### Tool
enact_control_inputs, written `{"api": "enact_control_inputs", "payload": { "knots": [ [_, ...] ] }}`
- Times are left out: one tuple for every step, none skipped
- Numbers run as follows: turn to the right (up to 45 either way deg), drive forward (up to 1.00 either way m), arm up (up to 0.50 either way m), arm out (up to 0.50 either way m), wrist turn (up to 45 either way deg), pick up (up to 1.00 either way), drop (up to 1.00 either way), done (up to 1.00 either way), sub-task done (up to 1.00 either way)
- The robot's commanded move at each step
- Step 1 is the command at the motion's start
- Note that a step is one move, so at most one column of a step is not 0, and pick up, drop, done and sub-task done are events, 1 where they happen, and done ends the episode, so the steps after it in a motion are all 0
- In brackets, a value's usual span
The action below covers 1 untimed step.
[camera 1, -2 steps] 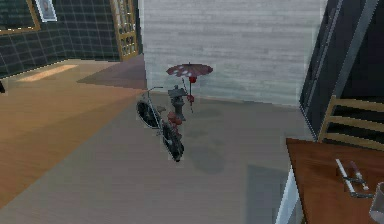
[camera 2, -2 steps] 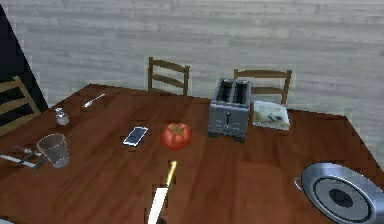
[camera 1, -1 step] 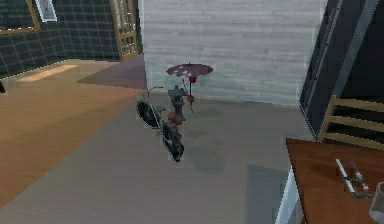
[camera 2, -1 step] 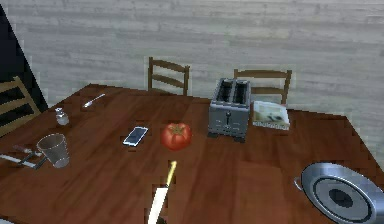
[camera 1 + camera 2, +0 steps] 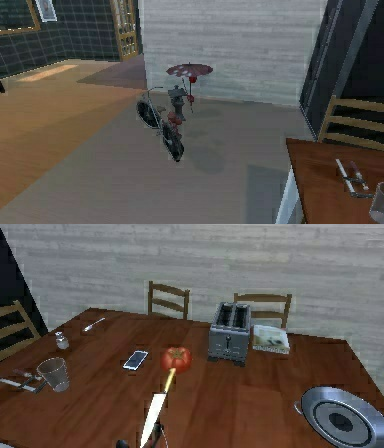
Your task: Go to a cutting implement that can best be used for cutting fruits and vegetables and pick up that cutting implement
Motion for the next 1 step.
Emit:
{"api": "enact_control_inputs", "payload": {
  "knots": [
    [0.0,0.00,0.00,0.00,0.0,0.00,0.00,1.00,0.00]
  ]
}}
